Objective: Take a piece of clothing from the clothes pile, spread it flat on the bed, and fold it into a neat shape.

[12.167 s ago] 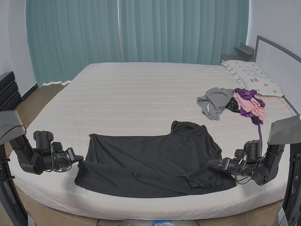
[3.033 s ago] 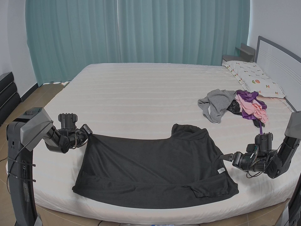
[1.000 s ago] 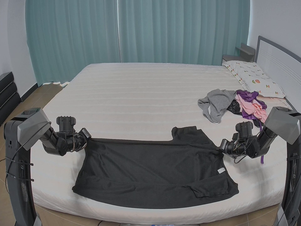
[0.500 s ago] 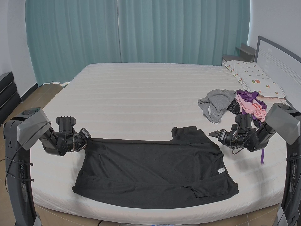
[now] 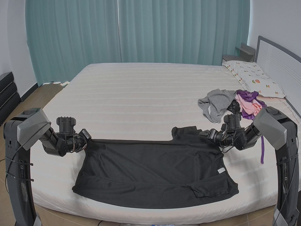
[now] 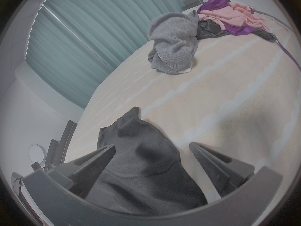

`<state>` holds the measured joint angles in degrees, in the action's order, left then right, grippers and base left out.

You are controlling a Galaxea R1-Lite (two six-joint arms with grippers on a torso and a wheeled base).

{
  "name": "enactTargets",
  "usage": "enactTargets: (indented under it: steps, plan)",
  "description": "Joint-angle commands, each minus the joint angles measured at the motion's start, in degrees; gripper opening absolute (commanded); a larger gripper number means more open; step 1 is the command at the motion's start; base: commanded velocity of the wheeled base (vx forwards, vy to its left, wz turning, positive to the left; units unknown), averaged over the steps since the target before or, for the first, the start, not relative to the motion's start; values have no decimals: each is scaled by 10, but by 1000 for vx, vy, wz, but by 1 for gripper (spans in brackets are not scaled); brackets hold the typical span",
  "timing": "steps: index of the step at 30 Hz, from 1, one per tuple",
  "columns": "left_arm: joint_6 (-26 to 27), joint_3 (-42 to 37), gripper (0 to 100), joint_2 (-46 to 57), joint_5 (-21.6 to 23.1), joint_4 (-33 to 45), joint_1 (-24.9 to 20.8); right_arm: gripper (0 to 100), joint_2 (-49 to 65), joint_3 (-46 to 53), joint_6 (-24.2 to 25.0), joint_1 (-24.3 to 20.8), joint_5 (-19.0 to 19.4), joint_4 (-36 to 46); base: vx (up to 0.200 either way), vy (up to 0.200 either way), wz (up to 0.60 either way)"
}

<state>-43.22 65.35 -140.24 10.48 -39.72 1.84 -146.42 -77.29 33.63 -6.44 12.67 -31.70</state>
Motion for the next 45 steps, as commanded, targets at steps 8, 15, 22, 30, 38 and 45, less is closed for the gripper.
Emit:
enactTargets:
  steps: [8, 15, 22, 30, 38, 45]
  plan:
    - [1, 1, 0, -1, 0, -1, 0, 0, -26, -22, 20, -2, 0, -3, 0, 0, 0]
    - [1, 2, 0, -1, 0, -1, 0, 0, -21, -20, 20, 4, 0, -3, 0, 0, 0]
    - [0, 2, 0, 2, 0, 0, 1, 0, -10, -15, 20, 9, -1, -6, 0, 0, 0]
    - [-2, 5, 0, 11, -1, 2, 3, 0, 28, 4, 62, 15, -2, -9, 0, 0, 0]
    - [-22, 7, 0, 32, -3, 0, 9, 0, 55, 21, 69, 31, -10, -45, 0, 0, 0]
    - [-34, 7, 0, 37, -2, -1, 12, 0, 58, 43, 65, 29, -16, -94, 0, 0, 0]
